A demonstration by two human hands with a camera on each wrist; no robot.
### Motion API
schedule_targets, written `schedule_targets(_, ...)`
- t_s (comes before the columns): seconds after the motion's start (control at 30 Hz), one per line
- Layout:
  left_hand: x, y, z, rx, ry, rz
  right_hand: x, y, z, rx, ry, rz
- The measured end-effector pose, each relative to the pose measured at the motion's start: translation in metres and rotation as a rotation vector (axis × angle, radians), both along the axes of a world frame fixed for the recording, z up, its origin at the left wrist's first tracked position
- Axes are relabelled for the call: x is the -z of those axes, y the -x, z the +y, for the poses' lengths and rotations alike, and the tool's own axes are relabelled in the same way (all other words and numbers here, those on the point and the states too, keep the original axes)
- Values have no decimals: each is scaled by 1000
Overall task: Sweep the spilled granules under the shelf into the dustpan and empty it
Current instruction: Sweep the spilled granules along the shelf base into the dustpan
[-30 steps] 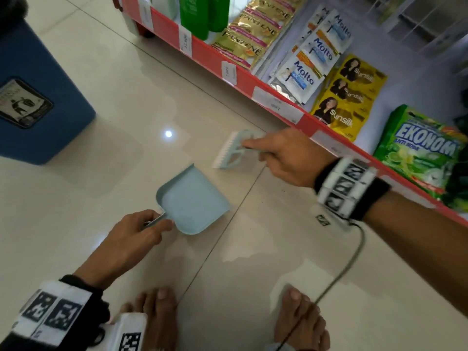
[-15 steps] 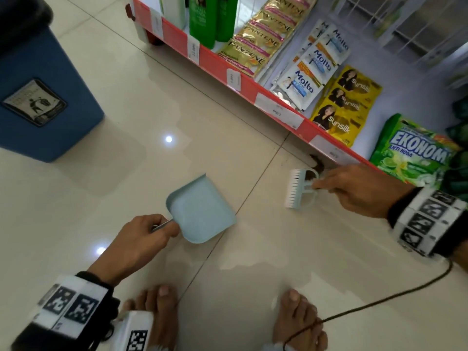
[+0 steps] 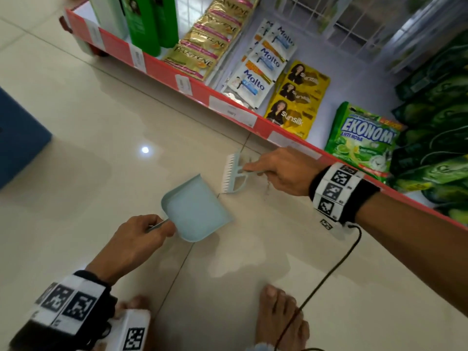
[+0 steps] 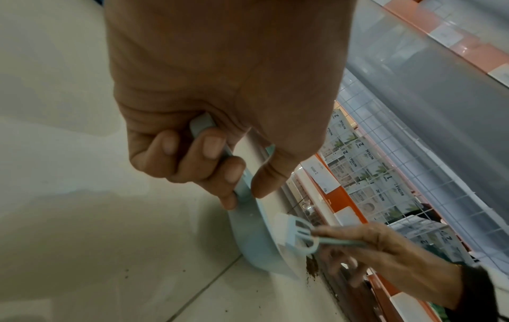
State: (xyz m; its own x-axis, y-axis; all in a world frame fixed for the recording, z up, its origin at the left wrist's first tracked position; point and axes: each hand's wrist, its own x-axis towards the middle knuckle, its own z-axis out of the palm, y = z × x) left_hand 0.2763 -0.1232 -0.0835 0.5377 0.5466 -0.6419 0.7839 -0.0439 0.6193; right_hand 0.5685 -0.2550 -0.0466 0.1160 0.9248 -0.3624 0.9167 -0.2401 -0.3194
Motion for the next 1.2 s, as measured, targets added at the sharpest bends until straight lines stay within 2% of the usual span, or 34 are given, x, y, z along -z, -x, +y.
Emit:
schedule_targets(0.17,3,-17,-1,21,2,-7,-9,-30,-63,165,71,-78)
schedule_targets(0.27,5,-24,-2,35,-2,-7,-17,-28,-84,248,25,-6)
schedule_targets(0.4,6,-32,-4,55,8,-18,-14,-8,-69,279,-189,85)
schedule_targets(0.5,6,-36,-6,55,16,-34,0,7,-36,362,-258,93)
schedule_targets(0.67,3,-37,-7,70,-10,-43,22,18,21,367,-180,-255)
schedule_targets(0.77,3,-37,-7,69,-21,-39,26,23,32,391,-122,-394)
schedule_targets(0.87,4,-38,-7,71,-20,-54,30,20,19,430,-13,-357)
schedule_targets(1.0,6,-38,-8,73,-19,-64,22,10,-30,487,105,-295)
schedule_targets(1.1,8,-39,-7,73,-10,-65,8,10,-61,526,117,-289)
schedule_targets(1.2,10,-43,-9,79,4,-77,-2,11,-58,484,15,-271)
